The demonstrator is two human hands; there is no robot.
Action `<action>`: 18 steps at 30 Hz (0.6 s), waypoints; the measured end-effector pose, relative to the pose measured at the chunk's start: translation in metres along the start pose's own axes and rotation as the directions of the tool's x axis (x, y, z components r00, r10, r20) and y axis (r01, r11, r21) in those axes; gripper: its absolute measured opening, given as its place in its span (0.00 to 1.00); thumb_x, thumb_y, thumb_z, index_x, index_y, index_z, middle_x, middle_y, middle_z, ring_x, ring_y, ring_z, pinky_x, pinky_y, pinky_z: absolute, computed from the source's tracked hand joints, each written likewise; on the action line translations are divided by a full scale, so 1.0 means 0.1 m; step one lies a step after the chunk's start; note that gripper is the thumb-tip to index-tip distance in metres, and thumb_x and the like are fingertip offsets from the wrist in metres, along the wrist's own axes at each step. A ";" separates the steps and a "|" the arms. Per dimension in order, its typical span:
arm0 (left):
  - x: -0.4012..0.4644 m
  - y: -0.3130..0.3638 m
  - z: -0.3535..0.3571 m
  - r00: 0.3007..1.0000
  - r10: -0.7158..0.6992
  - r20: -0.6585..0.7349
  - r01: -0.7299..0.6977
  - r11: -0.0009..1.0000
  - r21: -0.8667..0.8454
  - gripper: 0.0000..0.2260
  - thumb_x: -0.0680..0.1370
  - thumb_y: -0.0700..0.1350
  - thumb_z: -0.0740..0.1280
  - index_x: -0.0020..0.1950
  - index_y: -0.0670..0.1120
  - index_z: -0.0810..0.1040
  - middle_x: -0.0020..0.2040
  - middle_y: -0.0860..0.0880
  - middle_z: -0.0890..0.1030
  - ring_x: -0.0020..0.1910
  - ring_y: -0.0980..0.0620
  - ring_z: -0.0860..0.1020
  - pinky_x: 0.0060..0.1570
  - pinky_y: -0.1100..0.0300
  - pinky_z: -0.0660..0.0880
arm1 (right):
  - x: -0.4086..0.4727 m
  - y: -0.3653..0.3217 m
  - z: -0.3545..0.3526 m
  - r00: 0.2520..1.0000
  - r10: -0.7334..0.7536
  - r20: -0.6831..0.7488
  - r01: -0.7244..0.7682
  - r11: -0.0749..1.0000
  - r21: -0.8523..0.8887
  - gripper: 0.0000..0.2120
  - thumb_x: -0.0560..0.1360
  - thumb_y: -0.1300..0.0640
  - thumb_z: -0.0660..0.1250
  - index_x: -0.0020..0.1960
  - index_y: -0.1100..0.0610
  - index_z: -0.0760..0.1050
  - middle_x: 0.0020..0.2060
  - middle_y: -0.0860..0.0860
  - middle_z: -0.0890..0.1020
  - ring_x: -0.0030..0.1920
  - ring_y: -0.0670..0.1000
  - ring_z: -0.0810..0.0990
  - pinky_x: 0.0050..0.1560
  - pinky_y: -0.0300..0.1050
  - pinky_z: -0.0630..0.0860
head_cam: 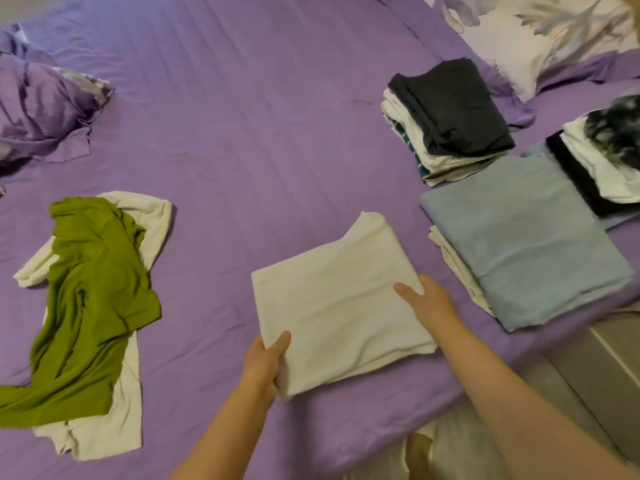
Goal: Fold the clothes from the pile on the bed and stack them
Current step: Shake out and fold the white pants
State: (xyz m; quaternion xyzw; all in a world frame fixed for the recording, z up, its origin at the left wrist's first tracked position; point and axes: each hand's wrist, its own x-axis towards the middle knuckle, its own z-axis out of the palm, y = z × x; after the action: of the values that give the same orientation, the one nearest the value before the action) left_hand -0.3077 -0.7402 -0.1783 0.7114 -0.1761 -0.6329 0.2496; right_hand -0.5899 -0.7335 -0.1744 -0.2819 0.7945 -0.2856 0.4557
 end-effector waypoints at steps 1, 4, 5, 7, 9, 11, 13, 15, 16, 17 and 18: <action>-0.06 0.03 0.06 1.000 0.019 0.020 -0.019 1.000 0.002 0.08 0.77 0.41 0.68 0.56 0.44 0.76 0.49 0.47 0.83 0.46 0.47 0.81 0.42 0.54 0.76 | 0.00 -0.05 -0.12 0.999 -0.033 -0.010 0.033 0.999 -0.009 0.11 0.76 0.50 0.68 0.53 0.57 0.75 0.47 0.52 0.80 0.51 0.56 0.78 0.53 0.49 0.74; -0.26 0.11 0.37 0.986 0.071 0.150 -0.072 0.997 0.001 0.11 0.77 0.41 0.68 0.59 0.46 0.77 0.53 0.47 0.84 0.49 0.47 0.83 0.41 0.53 0.79 | 0.01 -0.17 -0.64 0.986 -0.164 -0.028 0.162 0.984 -0.069 0.14 0.77 0.50 0.67 0.56 0.59 0.76 0.47 0.49 0.78 0.51 0.52 0.77 0.51 0.45 0.71; -0.34 0.15 0.52 0.977 0.087 0.192 -0.089 0.996 0.001 0.13 0.77 0.41 0.68 0.60 0.48 0.76 0.54 0.48 0.84 0.50 0.48 0.83 0.41 0.52 0.80 | 0.02 -0.21 -0.86 0.980 -0.196 -0.033 0.193 0.977 -0.088 0.15 0.77 0.50 0.66 0.57 0.59 0.75 0.48 0.51 0.79 0.51 0.52 0.77 0.52 0.45 0.71; -0.48 0.20 0.88 0.961 0.105 0.255 -0.108 0.994 -0.002 0.15 0.76 0.40 0.69 0.62 0.50 0.75 0.55 0.50 0.84 0.50 0.49 0.83 0.41 0.51 0.80 | 0.07 -0.28 -1.32 0.972 -0.234 -0.034 0.228 0.966 -0.119 0.16 0.78 0.49 0.65 0.59 0.60 0.74 0.52 0.54 0.80 0.53 0.54 0.77 0.55 0.48 0.73; -0.63 0.25 1.30 0.946 0.105 0.307 -0.109 0.994 -0.002 0.15 0.77 0.40 0.68 0.62 0.50 0.74 0.55 0.51 0.83 0.51 0.49 0.83 0.41 0.51 0.80 | 0.14 -0.31 -1.78 0.968 -0.250 -0.035 0.242 0.958 -0.154 0.16 0.79 0.49 0.63 0.60 0.60 0.73 0.54 0.55 0.79 0.53 0.54 0.76 0.55 0.48 0.72; -0.77 0.28 1.74 0.929 0.100 0.357 -0.106 0.994 -0.002 0.15 0.77 0.38 0.67 0.61 0.53 0.74 0.52 0.53 0.84 0.49 0.50 0.83 0.39 0.53 0.81 | 0.23 -0.30 -2.23 0.965 -0.255 -0.058 0.239 0.951 -0.197 0.17 0.79 0.49 0.62 0.59 0.62 0.73 0.55 0.57 0.79 0.54 0.55 0.76 0.53 0.47 0.71; -0.89 0.30 2.14 0.917 0.092 0.389 -0.100 0.995 0.000 0.16 0.78 0.37 0.67 0.60 0.54 0.73 0.51 0.54 0.84 0.48 0.50 0.83 0.38 0.54 0.81 | 0.33 -0.25 -2.62 0.964 -0.250 -0.089 0.224 0.947 -0.230 0.18 0.79 0.49 0.62 0.60 0.62 0.73 0.56 0.57 0.78 0.56 0.57 0.75 0.52 0.47 0.70; -0.96 0.30 2.49 0.908 0.089 0.409 -0.101 0.995 0.009 0.18 0.78 0.36 0.66 0.63 0.54 0.72 0.54 0.53 0.82 0.52 0.49 0.81 0.39 0.55 0.80 | 0.44 -0.22 -2.95 0.965 -0.236 -0.118 0.200 0.946 -0.257 0.19 0.79 0.48 0.62 0.62 0.61 0.72 0.55 0.53 0.77 0.58 0.57 0.74 0.51 0.46 0.69; -0.99 0.28 2.64 0.901 0.089 0.425 -0.107 0.994 0.019 0.18 0.78 0.36 0.66 0.64 0.54 0.71 0.57 0.53 0.81 0.54 0.49 0.80 0.40 0.55 0.80 | 0.51 -0.21 -3.09 0.962 -0.237 -0.135 0.192 0.939 -0.284 0.19 0.79 0.48 0.62 0.61 0.61 0.71 0.54 0.52 0.77 0.57 0.57 0.74 0.50 0.46 0.69; -1.00 0.27 2.77 0.891 0.091 0.445 -0.119 0.992 0.035 0.19 0.78 0.37 0.66 0.65 0.54 0.71 0.58 0.52 0.80 0.55 0.49 0.79 0.41 0.55 0.80 | 0.59 -0.19 -3.21 0.959 -0.244 -0.147 0.186 0.927 -0.327 0.19 0.79 0.48 0.62 0.61 0.61 0.71 0.54 0.53 0.77 0.57 0.58 0.75 0.51 0.48 0.71; -1.01 0.24 2.90 0.880 0.094 0.466 -0.140 0.988 0.066 0.19 0.78 0.37 0.66 0.66 0.54 0.70 0.60 0.52 0.79 0.56 0.49 0.79 0.42 0.55 0.80 | 0.66 -0.18 -3.30 0.957 -0.244 -0.156 0.171 0.912 -0.373 0.19 0.79 0.48 0.61 0.62 0.61 0.70 0.56 0.55 0.77 0.57 0.60 0.75 0.53 0.51 0.72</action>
State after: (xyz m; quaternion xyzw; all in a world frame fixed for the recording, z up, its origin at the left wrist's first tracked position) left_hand -0.6062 -0.7408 -0.1042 0.5399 -0.3036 -0.7583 0.2033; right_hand -0.9068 -0.7276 -0.0601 -0.4127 0.8399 -0.2110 0.2823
